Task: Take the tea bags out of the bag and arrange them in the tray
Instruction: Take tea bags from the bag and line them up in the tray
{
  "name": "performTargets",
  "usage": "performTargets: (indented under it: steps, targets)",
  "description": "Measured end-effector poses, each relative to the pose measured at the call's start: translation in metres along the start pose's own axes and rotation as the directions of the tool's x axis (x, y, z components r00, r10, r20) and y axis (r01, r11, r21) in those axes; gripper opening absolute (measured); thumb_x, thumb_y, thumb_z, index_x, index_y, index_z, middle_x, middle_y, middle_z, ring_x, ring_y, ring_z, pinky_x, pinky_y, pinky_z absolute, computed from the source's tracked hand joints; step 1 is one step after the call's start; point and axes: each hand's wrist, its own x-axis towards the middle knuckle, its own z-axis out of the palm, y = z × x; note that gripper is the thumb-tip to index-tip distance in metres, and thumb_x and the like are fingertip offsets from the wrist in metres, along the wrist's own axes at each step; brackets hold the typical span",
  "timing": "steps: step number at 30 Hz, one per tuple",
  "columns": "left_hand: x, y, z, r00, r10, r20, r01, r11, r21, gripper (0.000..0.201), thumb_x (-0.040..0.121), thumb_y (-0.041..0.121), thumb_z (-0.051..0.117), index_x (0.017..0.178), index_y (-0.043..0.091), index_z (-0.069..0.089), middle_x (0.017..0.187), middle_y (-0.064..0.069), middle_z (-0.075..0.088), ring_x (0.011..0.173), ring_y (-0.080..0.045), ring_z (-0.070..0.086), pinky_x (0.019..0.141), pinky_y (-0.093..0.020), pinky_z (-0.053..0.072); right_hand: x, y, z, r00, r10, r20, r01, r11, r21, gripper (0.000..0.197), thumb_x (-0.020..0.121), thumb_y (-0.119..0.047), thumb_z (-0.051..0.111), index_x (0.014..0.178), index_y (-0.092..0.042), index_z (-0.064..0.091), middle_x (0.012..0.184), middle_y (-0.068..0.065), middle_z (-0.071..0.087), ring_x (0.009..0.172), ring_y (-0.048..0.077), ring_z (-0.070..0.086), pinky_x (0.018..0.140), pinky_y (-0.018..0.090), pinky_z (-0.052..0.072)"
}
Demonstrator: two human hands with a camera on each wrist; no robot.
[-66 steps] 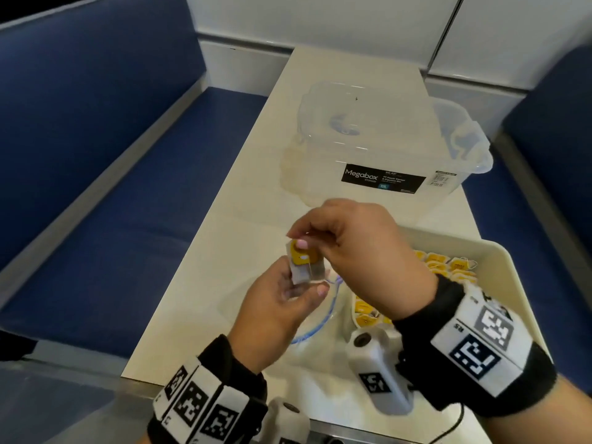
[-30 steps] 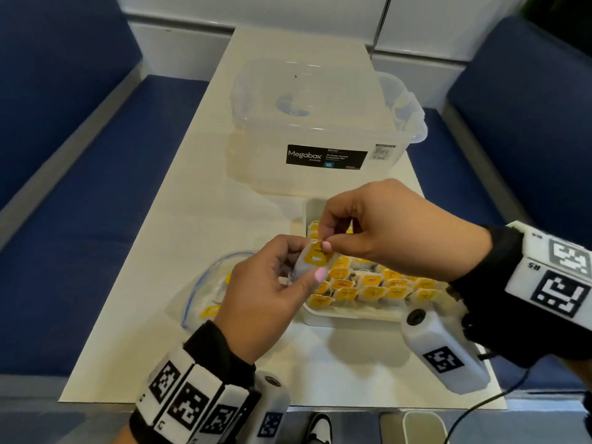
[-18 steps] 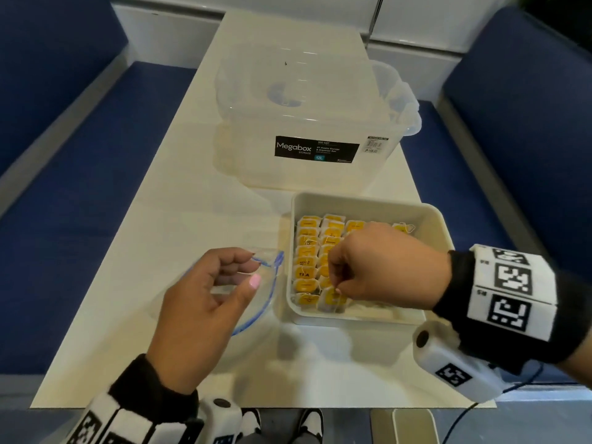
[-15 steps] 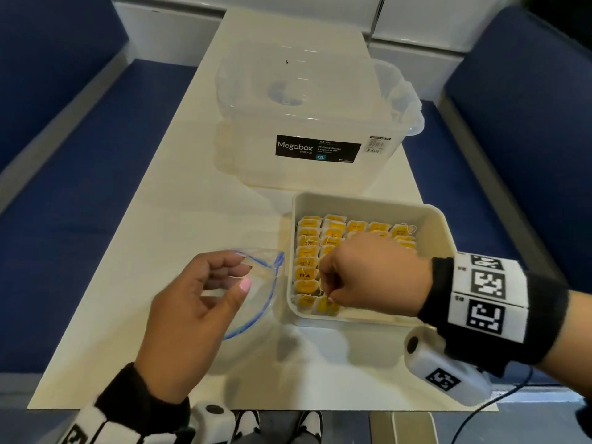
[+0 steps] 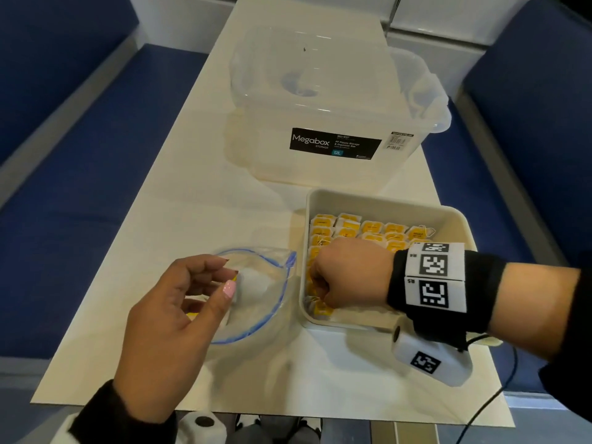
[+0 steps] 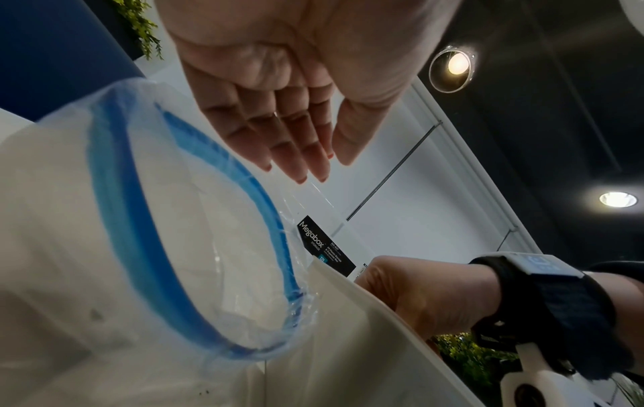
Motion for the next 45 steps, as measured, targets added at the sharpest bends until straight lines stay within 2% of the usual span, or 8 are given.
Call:
performTargets:
  steps: [4, 9, 15, 25, 32, 36, 39, 45]
  targets:
    - [0.002, 0.000, -0.004, 0.999, 0.020, -0.027, -0.017, 0.997, 0.079, 0.024, 0.079, 0.026, 0.073, 0.091, 0.040, 0.058, 0.090, 0.023, 0.066, 0.078, -0.003, 0.060, 0.065, -0.008, 0.045, -0.004, 0.000, -0.006, 1.000, 0.007, 0.001, -0.007, 1.000, 0.021, 0.008, 0.076, -0.025, 0.064, 0.071, -0.019, 0.062, 0.068, -0.001, 0.059, 0.067, 0.020, 0.057, 0.058, 0.027, 0.046]
    - [0.004, -0.009, -0.024, 0.994, 0.044, -0.098, -0.006, 0.935, 0.355, 0.040, 0.072, 0.022, 0.077, 0.097, 0.041, 0.054, 0.092, 0.019, 0.056, 0.078, 0.002, 0.047, 0.066, -0.003, 0.035, -0.022, -0.013, -0.029, 0.980, 0.026, -0.198, -0.012, 0.998, 0.069, 0.007, 0.079, -0.031, 0.063, 0.082, -0.025, 0.064, 0.078, -0.006, 0.064, 0.075, 0.016, 0.058, 0.063, 0.027, 0.046]
    - [0.001, -0.025, -0.031, 0.981, -0.196, -0.002, 0.165, 0.822, 0.544, 0.046, 0.081, 0.030, 0.066, 0.124, 0.028, 0.050, 0.103, 0.007, 0.045, 0.083, -0.012, 0.052, 0.072, -0.027, 0.040, -0.021, -0.077, -0.025, 0.924, 0.038, -0.381, 0.095, 0.941, 0.325, 0.013, 0.086, -0.026, 0.055, 0.098, -0.026, 0.060, 0.095, -0.002, 0.068, 0.091, 0.021, 0.060, 0.077, 0.031, 0.047]
    - [-0.009, -0.029, -0.041, 0.972, -0.210, 0.109, 0.116, 0.826, 0.551, 0.032, 0.094, 0.028, 0.045, 0.126, 0.028, 0.053, 0.094, 0.010, 0.049, 0.075, 0.000, 0.049, 0.066, -0.021, 0.034, 0.049, -0.133, 0.019, 0.996, 0.068, -0.052, -0.057, 0.978, 0.202, 0.034, 0.097, -0.012, 0.042, 0.128, 0.000, 0.047, 0.133, 0.019, 0.048, 0.122, 0.032, 0.046, 0.099, 0.037, 0.037]
    - [-0.010, -0.026, -0.042, 0.976, -0.198, 0.089, 0.126, 0.850, 0.512, 0.034, 0.093, 0.024, 0.045, 0.127, 0.027, 0.052, 0.102, 0.008, 0.051, 0.082, -0.011, 0.056, 0.078, -0.028, 0.046, 0.055, -0.131, 0.024, 0.985, 0.122, -0.122, -0.109, 0.988, 0.107, 0.021, 0.093, -0.009, 0.049, 0.109, -0.001, 0.059, 0.112, 0.015, 0.062, 0.103, 0.031, 0.061, 0.079, 0.035, 0.045]
    - [-0.007, -0.024, -0.040, 0.982, -0.170, 0.087, 0.102, 0.853, 0.513, 0.034, 0.094, 0.024, 0.044, 0.127, 0.027, 0.052, 0.104, 0.009, 0.049, 0.083, -0.011, 0.054, 0.075, -0.023, 0.041, 0.058, -0.126, 0.029, 0.964, 0.208, -0.164, -0.169, 0.960, 0.225, 0.036, 0.093, -0.015, 0.047, 0.127, -0.003, 0.044, 0.116, 0.015, 0.059, 0.104, 0.030, 0.059, 0.074, 0.034, 0.042]
    - [-0.007, -0.024, -0.039, 0.982, -0.162, 0.095, 0.089, 0.847, 0.525, 0.035, 0.094, 0.023, 0.043, 0.128, 0.027, 0.051, 0.106, 0.010, 0.049, 0.084, -0.010, 0.055, 0.075, -0.021, 0.040, 0.066, -0.124, 0.034, 0.959, 0.259, -0.112, -0.221, 0.936, 0.273, 0.053, 0.093, -0.017, 0.048, 0.139, -0.003, 0.027, 0.123, 0.017, 0.053, 0.109, 0.032, 0.057, 0.082, 0.037, 0.045]
    - [-0.011, -0.023, -0.037, 0.982, -0.162, 0.094, 0.090, 0.851, 0.517, 0.036, 0.095, 0.022, 0.041, 0.129, 0.028, 0.050, 0.110, 0.010, 0.049, 0.088, -0.012, 0.056, 0.078, -0.022, 0.042, 0.073, -0.123, 0.041, 0.954, 0.291, -0.073, -0.251, 0.907, 0.337, 0.042, 0.093, -0.015, 0.051, 0.131, -0.004, 0.038, 0.133, 0.019, 0.043, 0.116, 0.032, 0.052, 0.092, 0.036, 0.043]
